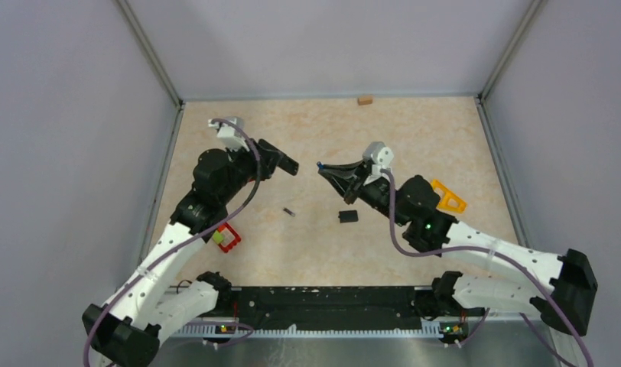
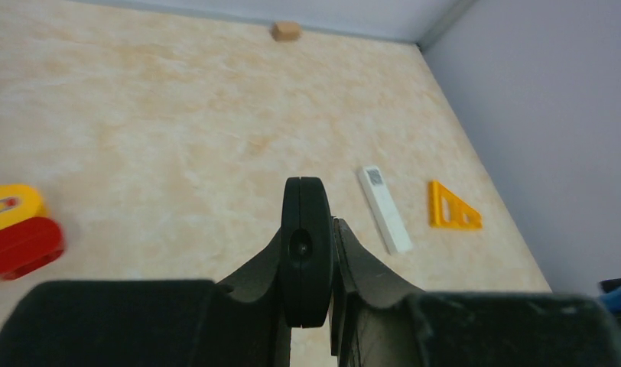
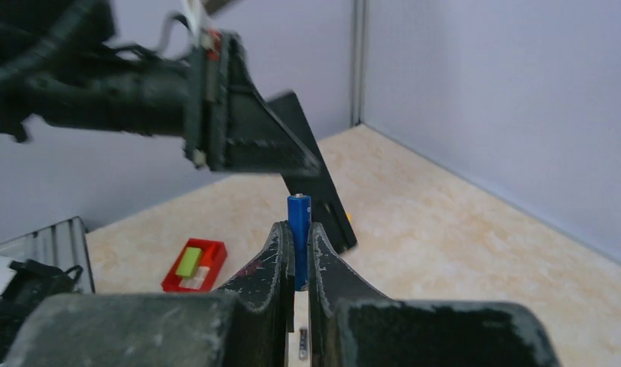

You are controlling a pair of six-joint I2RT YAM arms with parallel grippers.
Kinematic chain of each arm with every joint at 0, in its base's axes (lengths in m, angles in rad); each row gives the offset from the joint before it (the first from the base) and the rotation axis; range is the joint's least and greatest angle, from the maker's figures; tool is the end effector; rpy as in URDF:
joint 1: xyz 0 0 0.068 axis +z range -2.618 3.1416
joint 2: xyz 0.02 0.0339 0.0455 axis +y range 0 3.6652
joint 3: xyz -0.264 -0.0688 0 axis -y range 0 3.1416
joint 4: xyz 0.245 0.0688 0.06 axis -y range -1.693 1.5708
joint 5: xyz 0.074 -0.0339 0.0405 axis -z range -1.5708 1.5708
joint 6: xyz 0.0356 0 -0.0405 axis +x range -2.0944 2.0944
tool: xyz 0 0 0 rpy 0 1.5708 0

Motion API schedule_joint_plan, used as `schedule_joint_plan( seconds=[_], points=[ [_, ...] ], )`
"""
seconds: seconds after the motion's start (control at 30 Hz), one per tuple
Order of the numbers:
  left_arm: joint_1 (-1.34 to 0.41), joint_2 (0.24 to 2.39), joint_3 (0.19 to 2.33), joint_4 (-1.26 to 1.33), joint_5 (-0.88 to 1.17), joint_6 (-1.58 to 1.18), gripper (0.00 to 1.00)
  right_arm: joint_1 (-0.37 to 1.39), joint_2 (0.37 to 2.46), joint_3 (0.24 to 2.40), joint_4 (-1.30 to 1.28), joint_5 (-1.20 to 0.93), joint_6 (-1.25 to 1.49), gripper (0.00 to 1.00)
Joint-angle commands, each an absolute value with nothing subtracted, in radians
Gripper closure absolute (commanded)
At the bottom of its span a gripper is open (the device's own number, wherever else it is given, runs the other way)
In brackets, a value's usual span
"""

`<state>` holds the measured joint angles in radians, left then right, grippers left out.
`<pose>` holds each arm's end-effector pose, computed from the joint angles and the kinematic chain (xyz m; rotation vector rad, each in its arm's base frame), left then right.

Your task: Load the batteries into the remote control

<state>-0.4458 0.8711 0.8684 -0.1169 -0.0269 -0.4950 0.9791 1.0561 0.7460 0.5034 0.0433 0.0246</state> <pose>0.1844 -0.0871 0.3617 -0.0634 1.7359 -0.6775 0.1403 0.2060 0.3467 -0.6211 1.2827 0.8055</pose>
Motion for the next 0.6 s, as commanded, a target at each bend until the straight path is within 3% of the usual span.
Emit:
schedule_joint_plan(
  seconds=[0.0, 0.23, 0.57],
  points=[
    [-0.443, 0.974, 0.902, 0.044, 0.401, -0.508, 1.0, 0.975, 0.949, 0.736, 0.564, -0.097, 0.007, 1.0],
    [-0.443, 1.078, 0.907, 0.204, 0.657, -0.656, 1.0, 0.975, 0.875, 0.752, 0.47, -0.184, -0.021, 1.0],
    [-0.394, 1.131, 0.89, 0.356, 0.816, -0.829, 1.0, 0.976, 0.904, 0.798, 0.272, -0.066, 0.074, 1.0]
  ],
)
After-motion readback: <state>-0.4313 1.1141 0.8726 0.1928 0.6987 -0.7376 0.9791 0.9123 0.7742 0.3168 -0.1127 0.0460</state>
